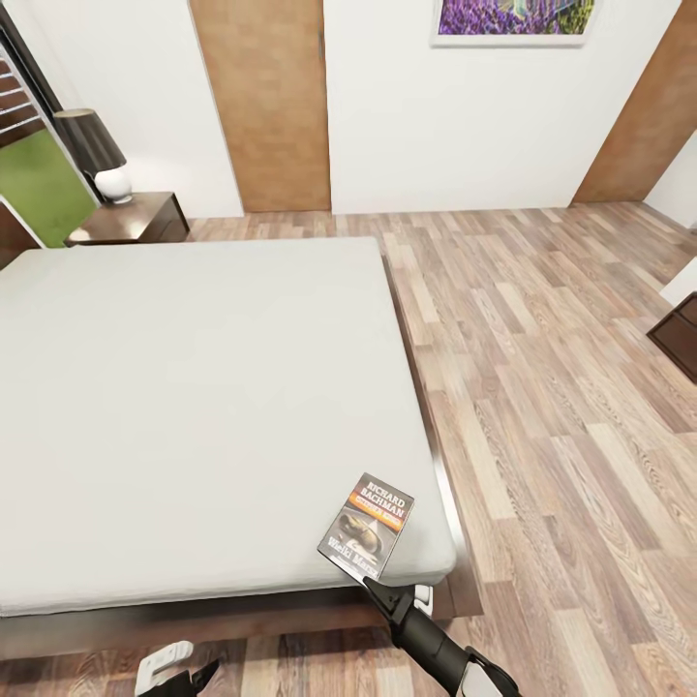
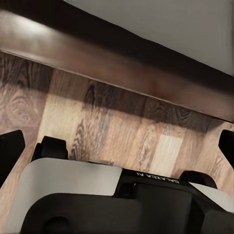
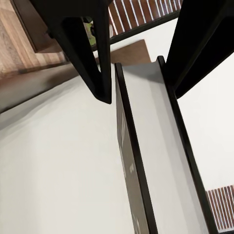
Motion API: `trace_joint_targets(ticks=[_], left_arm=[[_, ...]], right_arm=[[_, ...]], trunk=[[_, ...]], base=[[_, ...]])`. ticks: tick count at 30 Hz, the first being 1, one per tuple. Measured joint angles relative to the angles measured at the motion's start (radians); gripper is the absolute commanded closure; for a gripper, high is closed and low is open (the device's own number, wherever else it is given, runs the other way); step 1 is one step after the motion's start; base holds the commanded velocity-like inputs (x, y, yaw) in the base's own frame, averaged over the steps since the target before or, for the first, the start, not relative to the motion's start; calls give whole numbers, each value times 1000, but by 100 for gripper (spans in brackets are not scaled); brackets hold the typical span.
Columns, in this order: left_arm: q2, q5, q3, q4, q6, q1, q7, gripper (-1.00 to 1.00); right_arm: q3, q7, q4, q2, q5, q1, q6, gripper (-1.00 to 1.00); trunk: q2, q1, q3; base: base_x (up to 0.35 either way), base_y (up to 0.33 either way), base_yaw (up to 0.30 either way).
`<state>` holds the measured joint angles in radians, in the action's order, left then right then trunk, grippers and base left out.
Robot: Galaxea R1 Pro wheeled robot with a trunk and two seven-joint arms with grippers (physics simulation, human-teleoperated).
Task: In the bedroom, move the book from the bed onto either nightstand, and place the two sandals side by side next to the bed.
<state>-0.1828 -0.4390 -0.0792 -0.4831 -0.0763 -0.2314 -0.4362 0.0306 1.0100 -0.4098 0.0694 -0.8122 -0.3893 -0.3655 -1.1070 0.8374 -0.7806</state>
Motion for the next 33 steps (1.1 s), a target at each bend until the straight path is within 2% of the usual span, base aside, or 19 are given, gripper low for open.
trace_joint_targets(ticks=[13, 16, 19, 22, 23, 25, 28, 30, 33], left_arm=[[0, 0, 1, 0, -1, 0, 0, -100], [0, 0, 1, 0, 0, 0, 0, -100], [0, 0, 2, 0, 0, 0, 0, -100], [1, 0, 3, 0, 0, 0, 0, -100], [1, 0, 4, 0, 0, 0, 0, -100], [1, 1, 4, 0, 0, 0, 0, -100], [1, 1, 4, 0, 0, 0, 0, -100], [1, 1, 4, 0, 0, 0, 0, -100], [2, 2, 5, 0, -2, 0, 0, -100]], right_arm=[[1, -1, 2, -1, 1, 0, 1, 100], [1, -2, 4, -8, 14, 0, 0, 100], [1, -2, 7, -52, 91, 0, 0, 100], [1, -2, 11, -109, 258, 0, 3, 100], [0, -2, 12, -120, 278, 0, 1, 100], [-2, -2, 19, -164, 348, 0, 6, 100], [-4, -3, 28, -219, 379, 0, 11, 100], [-6, -3, 33, -266, 389, 0, 13, 100], [-3, -3, 34, -279, 389, 0, 11, 100]], trunk=[[91, -50, 41], [112, -61, 50], [133, -73, 60], [154, -84, 69], [161, -88, 72], [175, -96, 78], [196, -107, 88], [210, -115, 94], [231, -127, 104]], base=[[0, 0, 0], [0, 0, 0], [0, 0, 0], [0, 0, 0], [0, 0, 0], [0, 0, 0], [0, 0, 0], [0, 0, 0], [0, 0, 0]])
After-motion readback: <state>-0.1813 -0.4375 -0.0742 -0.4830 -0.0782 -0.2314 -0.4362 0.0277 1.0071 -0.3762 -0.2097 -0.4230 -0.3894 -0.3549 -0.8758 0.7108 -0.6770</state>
